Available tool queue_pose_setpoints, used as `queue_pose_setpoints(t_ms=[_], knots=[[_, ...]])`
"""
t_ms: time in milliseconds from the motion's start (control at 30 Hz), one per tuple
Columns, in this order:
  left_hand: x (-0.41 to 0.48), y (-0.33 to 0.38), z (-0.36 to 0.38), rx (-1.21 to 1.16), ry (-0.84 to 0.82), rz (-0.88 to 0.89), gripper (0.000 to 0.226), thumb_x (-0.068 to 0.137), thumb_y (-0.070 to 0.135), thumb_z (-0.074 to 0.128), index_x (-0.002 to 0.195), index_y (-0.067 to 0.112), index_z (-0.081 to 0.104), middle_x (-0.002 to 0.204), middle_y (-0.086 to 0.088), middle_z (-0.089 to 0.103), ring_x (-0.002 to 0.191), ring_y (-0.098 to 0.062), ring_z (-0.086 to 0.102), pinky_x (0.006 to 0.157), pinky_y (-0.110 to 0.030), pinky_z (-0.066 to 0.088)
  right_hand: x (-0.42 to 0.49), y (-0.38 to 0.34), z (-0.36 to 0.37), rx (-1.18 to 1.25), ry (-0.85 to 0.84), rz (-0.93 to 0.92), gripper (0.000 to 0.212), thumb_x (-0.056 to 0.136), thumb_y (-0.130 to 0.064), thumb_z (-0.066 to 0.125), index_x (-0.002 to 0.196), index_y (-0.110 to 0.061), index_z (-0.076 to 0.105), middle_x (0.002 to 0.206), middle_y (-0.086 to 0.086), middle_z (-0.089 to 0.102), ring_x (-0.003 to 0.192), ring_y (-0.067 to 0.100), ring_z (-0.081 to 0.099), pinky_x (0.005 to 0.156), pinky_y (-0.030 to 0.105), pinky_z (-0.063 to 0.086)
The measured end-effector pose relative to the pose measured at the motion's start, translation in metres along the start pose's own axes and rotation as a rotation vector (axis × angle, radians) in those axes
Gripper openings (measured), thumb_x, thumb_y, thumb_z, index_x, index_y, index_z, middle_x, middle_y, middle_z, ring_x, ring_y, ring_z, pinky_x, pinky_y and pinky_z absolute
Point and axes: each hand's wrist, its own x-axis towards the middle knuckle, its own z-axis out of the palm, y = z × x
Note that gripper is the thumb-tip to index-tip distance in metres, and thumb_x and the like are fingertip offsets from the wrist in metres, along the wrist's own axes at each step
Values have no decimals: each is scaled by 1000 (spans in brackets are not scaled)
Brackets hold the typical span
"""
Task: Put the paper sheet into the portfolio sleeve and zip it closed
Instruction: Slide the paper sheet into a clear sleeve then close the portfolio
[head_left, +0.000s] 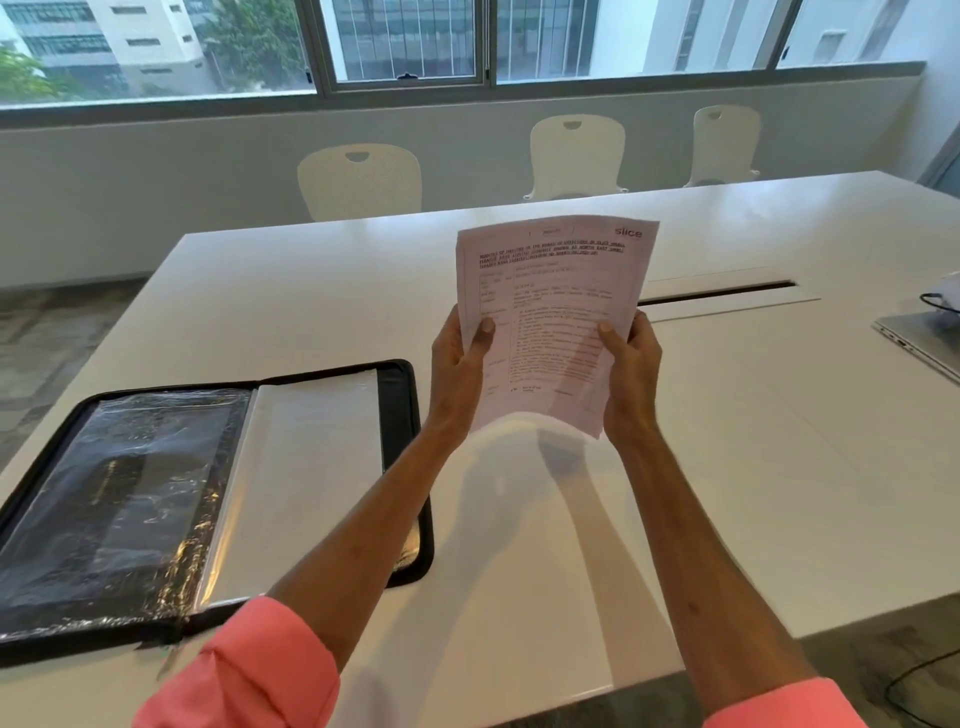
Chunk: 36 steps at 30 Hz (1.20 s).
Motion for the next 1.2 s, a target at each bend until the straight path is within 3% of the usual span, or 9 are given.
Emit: queue_pose_setpoints(t_ms=[100, 200, 300, 533, 700, 800, 933, 1200], knots=[[-18, -26, -5, 28, 22, -56, 28, 114, 18, 55, 141, 15, 62, 128, -8, 75, 114, -30, 75, 93, -49, 67, -10, 25, -7, 7, 11, 60, 26, 99, 0, 61, 123, -3, 70, 106, 4, 77, 92, 20, 71, 80, 36, 59], [-34, -47, -9, 44, 26, -131, 32, 115, 19, 53, 146, 16, 60, 131, -4, 74, 118, -25, 74, 94, -47, 66, -17, 45, -8, 13, 23, 155, 29, 98, -1, 62, 118, -15, 77, 106, -2, 80, 98, 20, 70, 87, 37, 56], [-37, -52, -9, 41, 1, -145, 33, 116, 22, 51, 148, 17, 58, 133, -3, 73, 120, -23, 74, 93, -41, 66, -16, 49, -6, 4, 38, 174, 30, 101, 0, 60, 119, -16, 77, 105, -5, 81, 93, 13, 71, 82, 30, 57], [-20, -39, -18, 136, -8, -120, 33, 115, 23, 51, 146, 19, 60, 128, -1, 75, 112, -23, 77, 88, -41, 68, -5, 34, 3, -60, 4, 129, 30, 98, 4, 56, 115, -9, 77, 104, 5, 79, 85, 18, 73, 68, 27, 60], [-5, -25, -58, 177, 58, -179, 31, 110, 15, 52, 136, 19, 68, 120, -2, 80, 101, -23, 80, 84, -44, 68, 8, 27, 30, -115, -154, 224, 27, 102, -11, 59, 103, -26, 81, 100, 0, 84, 92, 28, 78, 84, 44, 65], [0, -17, -95, 209, 96, -228, 33, 105, 16, 55, 132, 23, 71, 115, 0, 82, 96, -26, 81, 83, -47, 68, 9, 31, 53, -117, -280, 285, 20, 102, -21, 65, 114, -24, 80, 109, 4, 84, 97, 30, 79, 85, 44, 64], [2, -7, -147, 213, 145, -307, 36, 102, 7, 56, 128, 24, 73, 111, -1, 83, 93, -27, 81, 82, -47, 67, 4, 37, 90, -144, -458, 316, 29, 103, -26, 65, 129, -17, 76, 112, 10, 83, 98, 34, 79, 83, 48, 64], [-3, 9, -227, 203, 245, -366, 30, 102, 7, 56, 118, 23, 75, 101, 1, 85, 85, -22, 82, 69, -33, 63, -2, 45, 165, -264, -746, 308, 29, 105, -27, 67, 128, -12, 75, 115, 16, 82, 105, 43, 78, 93, 58, 64]])
